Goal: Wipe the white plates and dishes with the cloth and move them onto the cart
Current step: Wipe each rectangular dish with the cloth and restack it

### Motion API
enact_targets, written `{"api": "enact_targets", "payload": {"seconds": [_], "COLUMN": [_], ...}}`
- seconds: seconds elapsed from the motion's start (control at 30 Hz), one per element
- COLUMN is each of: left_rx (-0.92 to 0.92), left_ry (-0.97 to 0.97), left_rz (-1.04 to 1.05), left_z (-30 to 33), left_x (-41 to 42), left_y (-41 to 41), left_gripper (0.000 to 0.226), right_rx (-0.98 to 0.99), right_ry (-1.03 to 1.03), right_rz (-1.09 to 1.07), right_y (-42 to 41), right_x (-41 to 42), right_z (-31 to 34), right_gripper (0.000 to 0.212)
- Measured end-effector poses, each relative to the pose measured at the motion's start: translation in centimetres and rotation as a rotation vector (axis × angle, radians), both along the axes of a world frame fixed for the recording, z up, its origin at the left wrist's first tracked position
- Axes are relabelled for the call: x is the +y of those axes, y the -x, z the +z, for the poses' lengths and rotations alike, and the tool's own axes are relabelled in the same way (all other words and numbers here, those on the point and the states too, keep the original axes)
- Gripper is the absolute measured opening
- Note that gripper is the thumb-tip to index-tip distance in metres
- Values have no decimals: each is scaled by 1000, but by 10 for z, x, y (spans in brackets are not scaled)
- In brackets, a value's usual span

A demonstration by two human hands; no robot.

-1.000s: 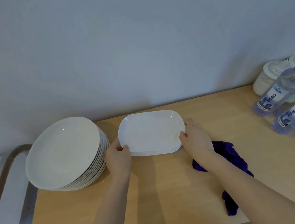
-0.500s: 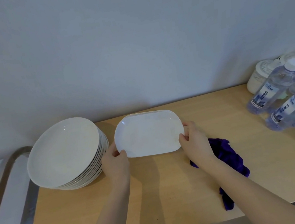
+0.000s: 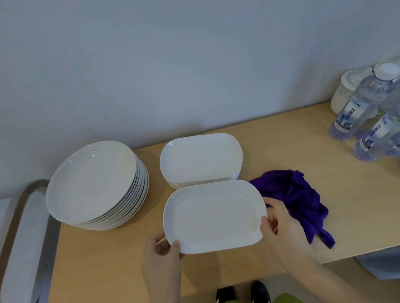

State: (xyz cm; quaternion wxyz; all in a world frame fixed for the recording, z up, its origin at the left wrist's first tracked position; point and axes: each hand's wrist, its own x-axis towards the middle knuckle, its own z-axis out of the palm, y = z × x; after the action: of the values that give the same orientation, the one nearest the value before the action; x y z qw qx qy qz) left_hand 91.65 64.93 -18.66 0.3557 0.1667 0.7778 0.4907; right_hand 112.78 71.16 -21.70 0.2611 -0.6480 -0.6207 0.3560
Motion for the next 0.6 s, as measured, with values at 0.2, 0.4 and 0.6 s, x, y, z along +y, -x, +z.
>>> {"api": "enact_targets", "payload": {"seconds": [0.2,0.4,0.6], "left_rx": [0,76,188], "left_ry": [121,230,256], "left_rz": [-28,-120,-149], "left_z": [-19,-37,-48], "left_x": [-28,-26,-15], "left_y": [-1,2,6], "left_gripper": [28,22,20], "right_rx": [-118,-270,-485], "right_ry": [91,144,138], "right_rz": [73,154,235], "right_y": [-4,1,9], "right_x": [-25,-20,-10], "right_z": [-13,-12,-14], "right_gripper": [30,39,40]}}
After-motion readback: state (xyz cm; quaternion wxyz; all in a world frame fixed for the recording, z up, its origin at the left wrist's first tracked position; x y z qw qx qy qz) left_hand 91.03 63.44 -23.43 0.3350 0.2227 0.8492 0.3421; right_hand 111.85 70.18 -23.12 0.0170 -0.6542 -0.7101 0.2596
